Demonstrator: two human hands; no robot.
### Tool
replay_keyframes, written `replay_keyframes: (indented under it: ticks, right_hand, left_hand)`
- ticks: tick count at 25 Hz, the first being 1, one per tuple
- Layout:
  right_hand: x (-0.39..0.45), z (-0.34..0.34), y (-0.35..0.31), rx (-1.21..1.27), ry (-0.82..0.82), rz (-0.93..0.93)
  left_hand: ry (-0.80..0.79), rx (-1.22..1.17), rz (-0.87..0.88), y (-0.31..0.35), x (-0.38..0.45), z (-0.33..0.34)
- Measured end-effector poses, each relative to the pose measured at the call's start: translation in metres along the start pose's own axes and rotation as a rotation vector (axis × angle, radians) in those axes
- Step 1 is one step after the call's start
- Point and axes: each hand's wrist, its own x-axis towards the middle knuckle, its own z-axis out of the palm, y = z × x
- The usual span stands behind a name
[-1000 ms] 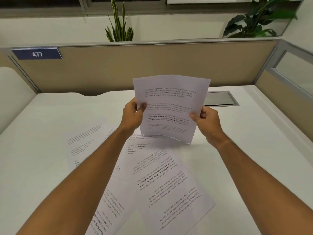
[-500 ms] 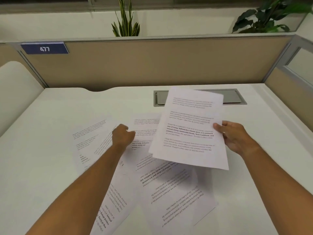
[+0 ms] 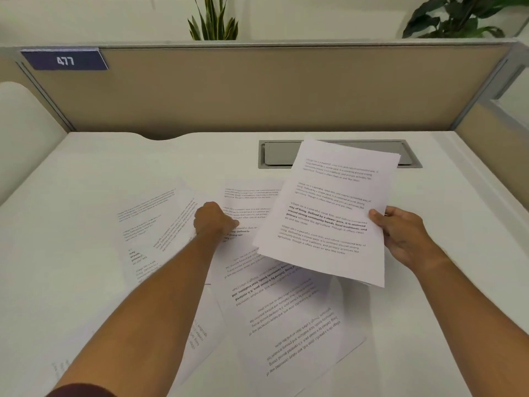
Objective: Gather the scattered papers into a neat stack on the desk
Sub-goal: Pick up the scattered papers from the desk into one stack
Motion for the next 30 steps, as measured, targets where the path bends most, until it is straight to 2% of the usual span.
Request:
replay_keyframes:
  ticks: [8,11,15,20,22,25,28,30]
  right_hand:
    - [-0.006,0.001,0.000,0.008,-0.020,-0.009]
    - [-0.008,0.003,-0.004,0.041,-0.014,-0.046]
    - [-0.009,0.003,-0.008,0.088,0.017,-0.096]
    - [-0.011,0.008,-0.011,0.170,0.038,-0.135]
    - [-0.010,0.011,-0.012,0.182,0.039,-0.136]
    - [-0.011,0.020,-0.006,0.184,0.027,-0.118]
    - [-0.011,0.037,0.000,0.166,0.010,-0.088]
    - [-0.011,0.048,0.004,0.148,-0.006,-0.076]
  left_hand:
    - [-0.031,-0.166,-0.066,-0.002,0.004,0.001]
    - [0.091,-0.436,-0.058,-0.007,0.006,-0.001]
    - [0.279,-0.725,0.024,-0.001,0.005,-0.038]
    - [0.379,-0.779,0.129,-0.001,0.002,-0.103]
    - [0.401,-0.894,0.019,-0.022,0.009,-0.121]
    - [0.347,-1.052,-0.272,-0.066,0.017,-0.117]
    - [0.263,-1.003,-0.486,-0.102,0.004,-0.078]
    - [0.244,-0.934,-0.499,-0.118,-0.014,-0.054]
